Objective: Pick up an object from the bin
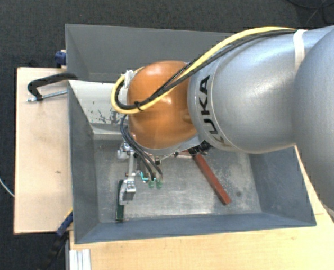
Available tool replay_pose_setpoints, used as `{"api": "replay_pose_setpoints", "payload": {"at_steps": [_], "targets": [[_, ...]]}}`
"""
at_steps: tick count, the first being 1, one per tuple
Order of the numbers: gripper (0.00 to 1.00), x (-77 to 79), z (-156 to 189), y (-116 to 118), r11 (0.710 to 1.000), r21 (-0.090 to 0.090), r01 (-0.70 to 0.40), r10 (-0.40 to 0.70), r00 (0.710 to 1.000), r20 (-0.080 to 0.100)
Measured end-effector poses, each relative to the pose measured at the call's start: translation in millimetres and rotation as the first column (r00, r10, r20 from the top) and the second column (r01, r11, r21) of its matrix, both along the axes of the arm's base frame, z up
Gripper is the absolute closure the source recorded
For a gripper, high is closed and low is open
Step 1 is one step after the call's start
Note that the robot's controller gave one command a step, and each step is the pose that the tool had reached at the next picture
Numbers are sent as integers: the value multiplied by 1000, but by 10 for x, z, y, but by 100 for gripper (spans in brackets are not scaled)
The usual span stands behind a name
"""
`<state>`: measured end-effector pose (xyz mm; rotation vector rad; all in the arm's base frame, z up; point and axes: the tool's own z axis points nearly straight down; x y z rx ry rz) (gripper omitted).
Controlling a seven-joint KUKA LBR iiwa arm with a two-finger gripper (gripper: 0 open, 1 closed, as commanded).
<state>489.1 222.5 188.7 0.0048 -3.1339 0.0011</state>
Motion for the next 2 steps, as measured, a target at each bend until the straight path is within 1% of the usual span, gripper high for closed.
{"api": "replay_pose_setpoints", "payload": {"at_steps": [1, 2], "targets": [[0, 23, 39, -11, 1000, 2, 3, -3, 1000, 8], [0, 89, -367, -294, 998, 4, -65, 64, 998, 14]]}}
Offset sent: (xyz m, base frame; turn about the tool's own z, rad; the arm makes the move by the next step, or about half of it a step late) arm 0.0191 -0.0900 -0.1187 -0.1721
